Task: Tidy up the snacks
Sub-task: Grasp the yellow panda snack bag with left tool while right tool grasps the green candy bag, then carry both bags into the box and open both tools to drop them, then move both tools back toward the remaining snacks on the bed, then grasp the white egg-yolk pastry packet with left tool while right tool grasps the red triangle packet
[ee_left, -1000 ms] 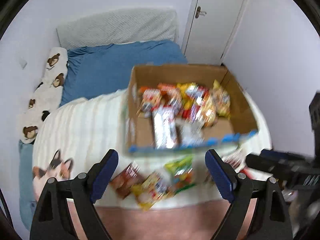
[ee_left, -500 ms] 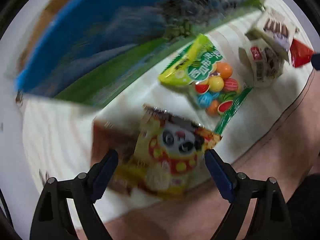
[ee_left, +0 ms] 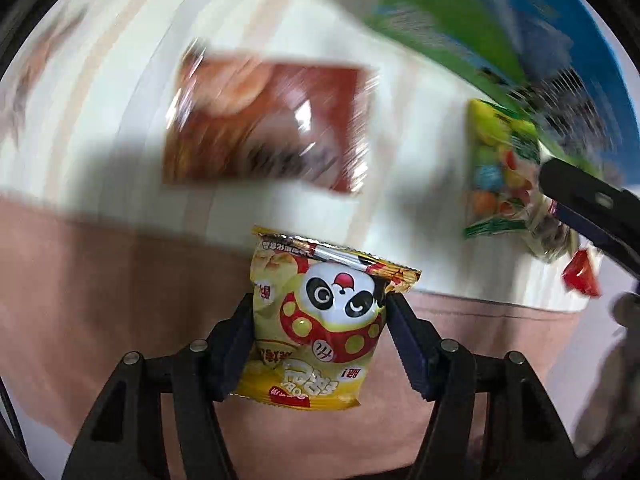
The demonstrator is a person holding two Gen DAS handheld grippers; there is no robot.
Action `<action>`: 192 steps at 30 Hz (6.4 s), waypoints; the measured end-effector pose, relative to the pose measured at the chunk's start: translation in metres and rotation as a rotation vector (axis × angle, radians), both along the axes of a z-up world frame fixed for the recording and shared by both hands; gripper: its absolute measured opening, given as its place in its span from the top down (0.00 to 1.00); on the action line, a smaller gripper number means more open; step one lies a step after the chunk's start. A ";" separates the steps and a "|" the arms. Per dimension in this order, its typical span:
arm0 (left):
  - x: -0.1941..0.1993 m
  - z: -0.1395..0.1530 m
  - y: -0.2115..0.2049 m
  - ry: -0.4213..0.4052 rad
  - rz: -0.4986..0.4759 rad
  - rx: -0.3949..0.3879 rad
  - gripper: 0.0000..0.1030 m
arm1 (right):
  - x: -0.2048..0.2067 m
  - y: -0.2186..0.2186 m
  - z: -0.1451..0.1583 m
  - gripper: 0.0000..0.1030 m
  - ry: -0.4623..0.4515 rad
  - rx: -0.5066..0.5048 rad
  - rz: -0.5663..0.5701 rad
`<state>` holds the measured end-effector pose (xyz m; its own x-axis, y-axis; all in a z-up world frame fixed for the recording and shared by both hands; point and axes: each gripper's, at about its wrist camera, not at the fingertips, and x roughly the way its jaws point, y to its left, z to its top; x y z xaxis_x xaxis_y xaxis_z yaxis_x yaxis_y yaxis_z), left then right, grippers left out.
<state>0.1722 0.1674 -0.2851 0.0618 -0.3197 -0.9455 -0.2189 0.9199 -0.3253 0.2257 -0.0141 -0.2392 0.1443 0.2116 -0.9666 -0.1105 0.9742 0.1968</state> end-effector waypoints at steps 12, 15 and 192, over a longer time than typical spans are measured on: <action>0.001 -0.012 -0.008 -0.014 -0.090 0.044 0.31 | -0.034 0.019 -0.026 0.49 0.058 -0.140 0.147; 0.003 -0.013 -0.025 -0.008 -0.170 0.131 0.31 | -0.061 -0.001 -0.033 0.49 0.104 -0.122 0.116; -0.006 0.041 -0.219 -0.184 -0.631 0.156 0.43 | -0.063 -0.215 -0.029 0.48 0.127 0.090 -0.326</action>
<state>0.1664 -0.0517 -0.2440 0.0729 -0.2081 -0.9754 0.4220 0.8926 -0.1589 0.1624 -0.2287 -0.2679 0.0984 0.2594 -0.9607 0.2343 0.9322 0.2757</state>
